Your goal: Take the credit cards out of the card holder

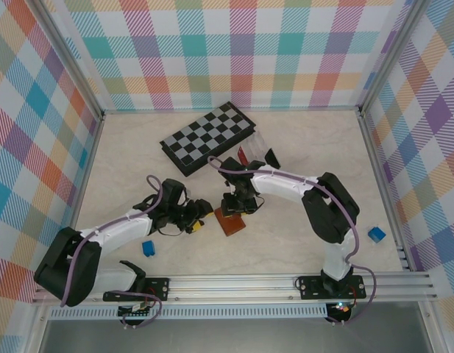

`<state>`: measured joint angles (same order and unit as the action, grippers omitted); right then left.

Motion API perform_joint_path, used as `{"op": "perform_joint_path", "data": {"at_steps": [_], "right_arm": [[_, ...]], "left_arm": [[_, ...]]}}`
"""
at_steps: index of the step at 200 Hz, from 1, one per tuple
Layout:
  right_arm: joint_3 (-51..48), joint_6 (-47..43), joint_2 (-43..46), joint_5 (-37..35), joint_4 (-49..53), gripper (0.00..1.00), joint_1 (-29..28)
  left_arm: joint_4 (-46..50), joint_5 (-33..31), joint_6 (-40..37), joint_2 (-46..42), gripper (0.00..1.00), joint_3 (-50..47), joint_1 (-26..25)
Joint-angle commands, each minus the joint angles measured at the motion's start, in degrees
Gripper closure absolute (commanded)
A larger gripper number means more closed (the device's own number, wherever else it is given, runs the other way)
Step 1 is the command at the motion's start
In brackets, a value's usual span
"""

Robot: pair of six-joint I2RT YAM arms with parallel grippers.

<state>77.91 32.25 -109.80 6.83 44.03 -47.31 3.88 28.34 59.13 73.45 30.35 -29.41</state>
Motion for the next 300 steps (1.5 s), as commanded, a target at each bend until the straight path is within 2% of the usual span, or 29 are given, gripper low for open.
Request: {"op": "perform_joint_path", "data": {"at_steps": [1, 65, 123, 150, 202, 250, 290, 300], "right_arm": [[1.34, -1.18, -1.66, 1.22, 1.32, 0.51, -0.17], [-0.38, 0.13, -3.49, 1.76, 1.68, 0.51, 0.44], [-1.78, 0.76, -3.05, 3.18, 0.29, 0.51, 1.4], [-2.7, 1.45, -3.1, 4.18, -0.22, 0.52, 2.11], [-3.99, 1.5, -2.63, 5.91, -1.37, 0.53, 2.91], [-4.67, 1.74, -2.35, 7.4, -2.51, 0.53, 3.36], [-5.04, 1.74, -2.02, 7.84, -2.83, 0.53, 3.5], [-5.02, 1.48, -1.85, 8.0, -2.78, 0.52, 3.47]], "left_arm": [[-3.82, 1.94, 0.37, 1.94, 0.42, -0.55, -1.17], [-9.07, 3.04, 1.33, 6.7, 0.51, -0.8, -2.62], [-15.08, 3.65, 1.77, 10.1, 0.56, -1.36, -3.53], [-18.5, 1.42, 0.93, 10.26, 0.59, -3.22, -3.54], [-27.31, 3.85, 0.94, 11.35, 0.59, -5.46, -3.69], [-30.74, 5.32, 1.03, 14.98, 0.62, -5.23, -4.23], [-34.28, 6.29, 1.61, 17.59, 0.69, -5.1, -4.77], [-34.93, 6.16, 1.69, 17.65, 0.74, -5.15, -4.78]]}}
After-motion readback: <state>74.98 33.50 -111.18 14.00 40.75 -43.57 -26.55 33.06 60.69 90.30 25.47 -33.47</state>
